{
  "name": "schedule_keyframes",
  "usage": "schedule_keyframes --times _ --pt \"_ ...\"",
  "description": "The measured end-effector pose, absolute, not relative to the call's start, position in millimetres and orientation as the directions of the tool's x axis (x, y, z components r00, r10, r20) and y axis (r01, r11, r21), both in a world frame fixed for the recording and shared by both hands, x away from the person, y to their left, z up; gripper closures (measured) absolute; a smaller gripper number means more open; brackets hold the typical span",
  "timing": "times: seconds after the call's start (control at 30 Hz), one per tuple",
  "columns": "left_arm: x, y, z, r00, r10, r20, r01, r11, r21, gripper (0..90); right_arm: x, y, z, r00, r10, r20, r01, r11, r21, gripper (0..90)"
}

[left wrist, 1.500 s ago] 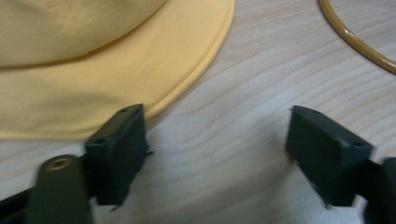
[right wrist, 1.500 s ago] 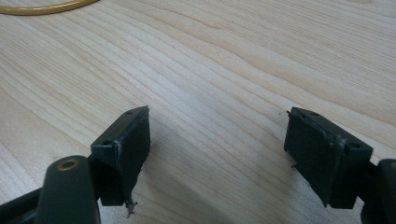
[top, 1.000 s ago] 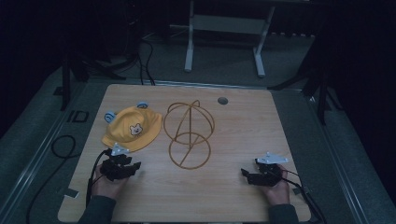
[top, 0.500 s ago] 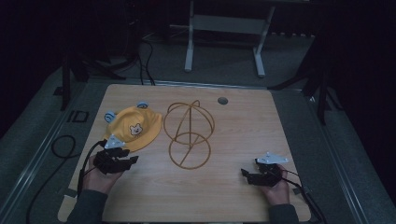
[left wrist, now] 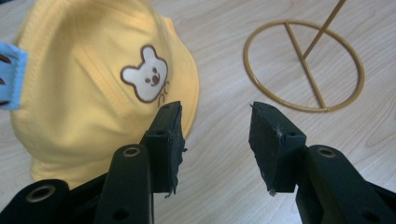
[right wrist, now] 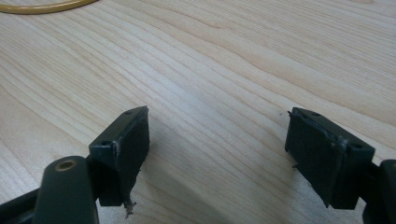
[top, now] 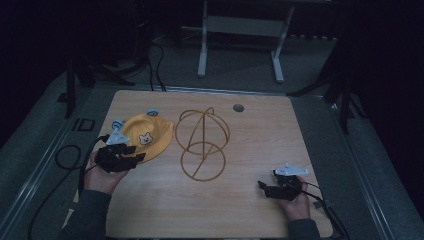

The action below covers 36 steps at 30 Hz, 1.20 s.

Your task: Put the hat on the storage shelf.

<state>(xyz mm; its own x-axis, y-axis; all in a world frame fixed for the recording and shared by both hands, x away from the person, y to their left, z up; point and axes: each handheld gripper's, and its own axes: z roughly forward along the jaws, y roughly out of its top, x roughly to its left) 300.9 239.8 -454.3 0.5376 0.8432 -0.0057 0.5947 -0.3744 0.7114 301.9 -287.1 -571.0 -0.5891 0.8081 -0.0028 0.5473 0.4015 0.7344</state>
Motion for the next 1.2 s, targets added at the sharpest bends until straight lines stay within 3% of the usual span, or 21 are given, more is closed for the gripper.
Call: schedule_keyframes --times 0.5,1.2 --pt "319 258 -450 0.543 0.837 -0.069 0.608 -0.335 0.72 54.1 302 -287 -571 -0.589 0.808 -0.002 0.547 0.401 0.735 21.8" --pt "340 274 -426 0.596 0.803 -0.023 0.587 -0.415 0.695 53.6 302 -287 -571 -0.591 0.807 -0.005 0.544 0.403 0.736 21.8"
